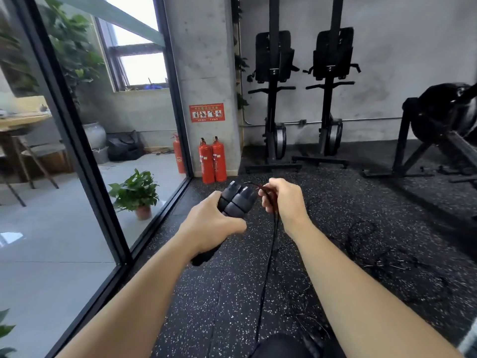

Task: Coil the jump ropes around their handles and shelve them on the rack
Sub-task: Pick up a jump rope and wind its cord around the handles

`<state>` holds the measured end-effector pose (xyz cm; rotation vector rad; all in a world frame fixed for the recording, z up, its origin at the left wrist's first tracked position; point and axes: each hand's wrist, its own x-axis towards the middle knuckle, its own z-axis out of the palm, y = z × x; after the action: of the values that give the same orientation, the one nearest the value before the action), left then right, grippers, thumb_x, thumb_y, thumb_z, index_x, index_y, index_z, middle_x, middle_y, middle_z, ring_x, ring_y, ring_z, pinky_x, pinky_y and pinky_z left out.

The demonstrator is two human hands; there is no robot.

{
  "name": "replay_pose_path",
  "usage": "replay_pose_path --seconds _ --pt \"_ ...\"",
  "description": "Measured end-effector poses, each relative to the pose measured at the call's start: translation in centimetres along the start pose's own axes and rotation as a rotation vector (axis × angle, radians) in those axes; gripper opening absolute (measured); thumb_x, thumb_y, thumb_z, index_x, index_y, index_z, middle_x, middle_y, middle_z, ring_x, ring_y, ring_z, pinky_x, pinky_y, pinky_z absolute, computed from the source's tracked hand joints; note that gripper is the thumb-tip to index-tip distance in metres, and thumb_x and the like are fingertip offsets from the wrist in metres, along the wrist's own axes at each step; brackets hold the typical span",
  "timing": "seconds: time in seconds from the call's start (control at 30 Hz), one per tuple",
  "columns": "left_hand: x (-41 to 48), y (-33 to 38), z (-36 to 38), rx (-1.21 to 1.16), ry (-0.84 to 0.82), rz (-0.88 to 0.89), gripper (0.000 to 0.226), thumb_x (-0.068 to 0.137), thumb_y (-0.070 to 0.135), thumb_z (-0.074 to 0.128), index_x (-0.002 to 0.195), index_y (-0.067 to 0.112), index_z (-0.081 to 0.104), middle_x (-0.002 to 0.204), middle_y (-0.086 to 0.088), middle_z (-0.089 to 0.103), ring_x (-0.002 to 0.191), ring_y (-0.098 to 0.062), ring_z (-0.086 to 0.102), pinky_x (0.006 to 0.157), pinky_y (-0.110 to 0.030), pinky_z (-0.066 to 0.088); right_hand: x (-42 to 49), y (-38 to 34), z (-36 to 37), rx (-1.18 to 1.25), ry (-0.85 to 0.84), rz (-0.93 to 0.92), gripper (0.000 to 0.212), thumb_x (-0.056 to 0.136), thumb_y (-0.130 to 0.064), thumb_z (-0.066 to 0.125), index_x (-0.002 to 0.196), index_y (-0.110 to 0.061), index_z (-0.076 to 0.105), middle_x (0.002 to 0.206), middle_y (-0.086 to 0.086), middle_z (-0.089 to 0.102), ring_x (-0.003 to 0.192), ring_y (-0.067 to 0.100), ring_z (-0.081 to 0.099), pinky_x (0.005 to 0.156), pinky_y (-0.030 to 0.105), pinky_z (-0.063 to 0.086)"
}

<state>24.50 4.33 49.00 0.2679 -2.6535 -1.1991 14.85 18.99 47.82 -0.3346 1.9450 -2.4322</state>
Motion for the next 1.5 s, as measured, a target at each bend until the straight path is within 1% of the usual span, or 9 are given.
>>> replay_pose_path --seconds 0.1,0.27,0.47,0.67,0.83,0.93,1.03,1.2,1.5 --pt "0.4 0.0 -0.5 -0.081 0.056 -0.006 0.046 0.045 0.045 0.067 0.084 0.022 0.055 0.065 0.007 0.057 0.057 -0.016 0.054 0.058 -0.031 0.044 0.0 1.7 -0.4 0.053 0.015 0.056 0.031 0.094 -0.014 0.043 0.067 -0.007 0.058 0.058 0.003 0.059 0.046 0.012 0.047 0.046 0.026 0.038" --pt "0.5 0.2 -0.2 -0.080 0.090 0.001 0.045 0.045 0.045 0.066 0.080 0.020 0.055 0.059 0.007 0.057 0.055 -0.019 0.054 0.057 -0.031 0.044 -0.4 3.1 0.7 -0.468 0.088 -0.105 0.056 0.096 -0.043 0.042 0.048 -0.017 0.052 0.044 -0.006 0.047 0.048 0.018 0.045 0.057 0.034 0.036" --pt "0.3 1.0 0.7 -0.106 0.032 0.058 0.037 0.049 0.034 0.070 0.079 0.017 0.057 0.059 0.007 0.058 0.054 -0.017 0.052 0.056 -0.034 0.043 -0.1 1.8 2.4 -0.818 -0.213 -0.106 0.037 0.082 -0.015 0.050 0.046 -0.020 0.046 0.050 -0.011 0.046 0.054 0.016 0.042 0.054 0.030 0.033" --pt "0.2 1.2 1.4 -0.223 -0.033 0.052 0.040 0.054 0.016 0.077 0.090 0.015 0.059 0.069 0.004 0.059 0.059 -0.011 0.052 0.055 -0.023 0.042 -0.6 0.8 1.7 -0.759 -0.320 -0.171 0.038 0.089 -0.004 0.050 0.069 -0.034 0.039 0.071 -0.014 0.046 0.065 0.004 0.043 0.058 0.017 0.037" --pt "0.9 1.1 1.6 -0.217 -0.044 -0.028 0.045 0.055 0.018 0.078 0.095 0.013 0.059 0.074 -0.002 0.060 0.061 -0.016 0.052 0.057 -0.027 0.041 -1.5 0.7 0.2 -0.895 -0.247 -0.078 0.034 0.084 -0.026 0.056 0.053 -0.014 0.049 0.054 -0.002 0.052 0.055 0.022 0.045 0.054 0.029 0.033" --pt "1.5 0.6 0.9 -0.121 -0.008 -0.069 0.031 0.069 0.012 0.079 0.090 0.017 0.057 0.072 0.001 0.058 0.060 -0.014 0.052 0.054 -0.024 0.039 -1.7 -0.2 -0.7 -1.122 -0.109 -0.171 0.044 0.091 -0.037 0.052 0.057 -0.010 0.058 0.056 0.001 0.057 0.057 0.023 0.055 0.052 0.027 0.035" --pt "2.1 0.2 0.4 -0.044 0.007 -0.118 0.032 0.067 0.016 0.080 0.090 0.019 0.057 0.071 0.006 0.059 0.059 -0.012 0.055 0.056 -0.024 0.042 -1.8 -1.0 -0.8 -1.249 -0.010 -0.314 0.048 0.095 -0.038 0.048 0.052 -0.015 0.046 0.055 -0.002 0.050 0.058 0.021 0.052 0.050 0.028 0.030" --pt "2.9 -0.1 -0.7 0.278 0.075 -0.201 0.050 0.056 0.036 0.078 0.099 0.023 0.058 0.085 0.006 0.064 0.082 -0.018 0.064 0.080 -0.036 0.057 -2.4 -2.4 0.4 -1.382 0.027 -0.474 0.049 0.097 -0.038 0.043 0.053 -0.018 0.034 0.057 -0.005 0.038 0.063 0.024 0.045 0.056 0.030 0.027" --pt "2.9 0.9 -2.1 0.998 0.167 -0.110 0.039 0.079 0.026 0.068 0.114 0.021 0.050 0.093 -0.003 0.048 0.082 -0.025 0.055 0.067 -0.034 0.043 -3.2 -5.2 2.0 -1.555 0.049 -0.627 0.044 0.098 -0.032 0.047 0.059 -0.017 0.033 0.063 -0.002 0.036 0.064 0.025 0.046 0.053 0.027 0.027"
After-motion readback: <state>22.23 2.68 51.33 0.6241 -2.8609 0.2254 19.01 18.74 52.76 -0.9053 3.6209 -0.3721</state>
